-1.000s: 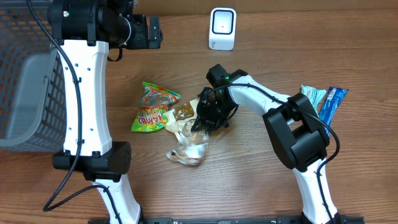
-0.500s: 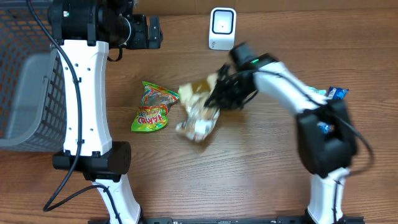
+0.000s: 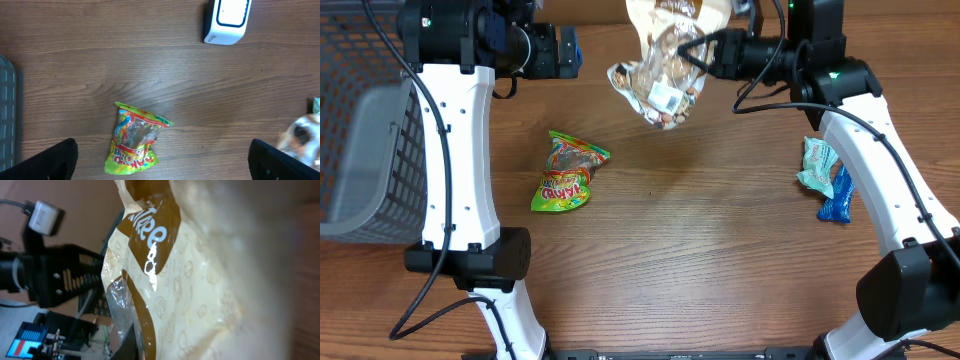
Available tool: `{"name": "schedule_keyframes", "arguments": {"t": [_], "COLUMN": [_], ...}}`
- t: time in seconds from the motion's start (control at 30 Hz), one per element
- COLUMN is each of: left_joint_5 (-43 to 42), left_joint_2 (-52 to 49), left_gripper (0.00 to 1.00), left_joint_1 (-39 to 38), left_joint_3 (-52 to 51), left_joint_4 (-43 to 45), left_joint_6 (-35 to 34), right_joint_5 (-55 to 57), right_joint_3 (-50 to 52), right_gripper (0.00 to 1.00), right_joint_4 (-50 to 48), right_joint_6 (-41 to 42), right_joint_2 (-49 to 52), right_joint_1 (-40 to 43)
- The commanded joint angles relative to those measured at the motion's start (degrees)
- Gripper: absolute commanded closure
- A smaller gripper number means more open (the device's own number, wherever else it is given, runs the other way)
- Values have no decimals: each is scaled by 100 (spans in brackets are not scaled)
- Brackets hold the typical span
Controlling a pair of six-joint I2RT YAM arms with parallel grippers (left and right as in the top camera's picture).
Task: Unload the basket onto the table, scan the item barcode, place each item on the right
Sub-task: 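Lift the cookie bag and hold it over the white scanner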
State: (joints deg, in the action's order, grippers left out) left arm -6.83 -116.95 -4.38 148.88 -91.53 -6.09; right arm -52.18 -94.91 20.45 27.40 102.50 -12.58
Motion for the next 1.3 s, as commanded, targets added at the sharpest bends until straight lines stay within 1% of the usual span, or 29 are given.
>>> {"name": "schedule_keyframes", "arguments": {"t": [0.0,0.1,0.2,0.4,0.47,0.5,0.57,0.6,0.63,0.73,0.77,0.83,0.93,1.03,1.13,1.2,1.23,1.27], "left_joint_5": [-24,-24,-24,-24,-24,-24,-24,-24,-24,-24,-24,-24,-24,-24,-24,-24,-24,-24], "left_joint_2": [-42,-42,-42,-42,-42,-42,-42,-42,-42,-42,-42,-42,-42,-42,-42,-42,-42,-42], "left_gripper": [0,0,0,0,0,0,0,0,0,0,0,0,0,0,0,0,0,0], "left_joint_1": [24,24,24,24,24,24,24,24,24,24,24,24,24,24,24,24,24,24], "left_joint_3": [85,85,85,85,85,85,85,85,85,85,85,85,85,85,85,85,85,85], "left_joint_4": [7,7,7,7,7,7,7,7,7,7,7,7,7,7,7,7,7,7], "left_joint_6": [-79,-79,-79,-79,-79,-79,-79,-79,-79,-79,-79,-79,-79,-79,-79,-79,-79,-79], "right_joint_5": [-136,-356,-450,-247,157,533,1554,2551,3195,4837,5525,6277,6964,7302,7427,7427,7425,7423], "right_joint_3": [-74,-74,-74,-74,-74,-74,-74,-72,-72,-72,-72,-72,-72,-72,-72,-72,-72,-72], "right_gripper": [96,96,96,96,96,96,96,96,96,96,96,96,96,96,96,96,96,96], "right_joint_4": [-470,-1023,-1294,-1331,-1259,-1145,-841,-640,-581,-669,-804,-1049,-1617,-2382,-3084,-3558,-3941,-4113], "right_joint_6": [592,1045,1235,1113,859,693,208,-299,-658,-1609,-2070,-2684,-3501,-4286,-5195,-5943,-6465,-6699], "right_joint_2": [-50,-50,-50,-50,-50,-50,-48,-48,-46,-37,-7,79,354,728,1143,1471,1727,1860], "right_joint_1": [9,157,289,402,380,348,208,26,-111,-479,-654,-855,-1062,-1060,-1060,-1062,-1062,-1062]}}
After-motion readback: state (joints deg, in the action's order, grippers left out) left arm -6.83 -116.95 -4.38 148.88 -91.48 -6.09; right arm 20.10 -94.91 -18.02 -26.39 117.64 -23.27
